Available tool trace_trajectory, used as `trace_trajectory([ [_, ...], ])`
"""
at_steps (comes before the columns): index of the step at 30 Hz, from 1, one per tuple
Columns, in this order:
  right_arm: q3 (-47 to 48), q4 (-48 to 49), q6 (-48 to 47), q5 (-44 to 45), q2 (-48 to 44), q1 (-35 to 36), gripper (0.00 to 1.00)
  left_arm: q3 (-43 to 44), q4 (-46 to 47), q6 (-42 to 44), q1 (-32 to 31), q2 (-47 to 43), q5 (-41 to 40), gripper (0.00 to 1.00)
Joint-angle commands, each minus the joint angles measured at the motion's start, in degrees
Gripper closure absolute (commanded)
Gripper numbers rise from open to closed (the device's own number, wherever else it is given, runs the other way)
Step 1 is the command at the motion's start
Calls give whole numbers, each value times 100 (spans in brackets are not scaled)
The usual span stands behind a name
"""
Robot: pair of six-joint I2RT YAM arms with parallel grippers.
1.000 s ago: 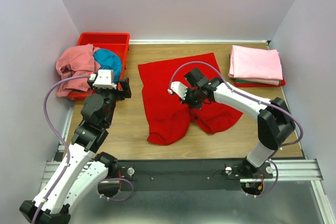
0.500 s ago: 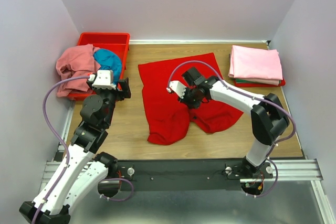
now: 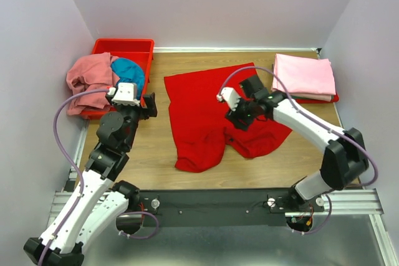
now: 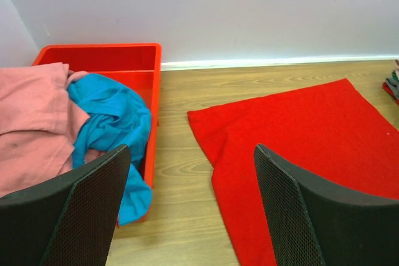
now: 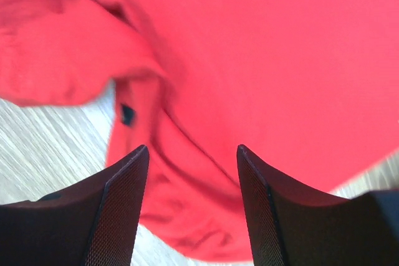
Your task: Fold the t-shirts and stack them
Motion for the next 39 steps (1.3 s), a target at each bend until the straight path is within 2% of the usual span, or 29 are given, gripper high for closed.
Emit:
trace_trajectory([
  [1,-266,9,162,-660,-496,-745,34,-28,204,-111,117,289,759,13],
  [8,-1022,229,294,-2146,-1340,-2241,33,322,547,-664,407,1528,2299,13],
  [9,-1127,325,303,-2295,-1419,-2399,29,384,617,-743,399,1721,2439,13],
  [10,-1319,387,338,-2593,-1577,-2688,28,489,609,-840,407,2149,2632,14],
  [14,-1812,712,435,-3412,-1789,-3305,28,1174,337,-981,407,3460,2784,17],
  [16,-1831,739,461,-3484,-1824,-3586,28,1666,83,-938,416,4225,2618,17],
  [21,-1884,756,400,-3448,-1921,-3692,28,2580,-348,-911,451,5692,2169,23],
  [25,-1893,765,400,-3475,-1912,-3710,28,2863,-446,-911,513,6213,1931,24],
  [29,-1866,756,408,-3448,-1930,-3710,28,2969,-455,-893,574,6381,1642,24],
  [39,-1893,756,417,-3483,-1974,-3710,27,2916,-420,-867,653,6653,1580,24],
])
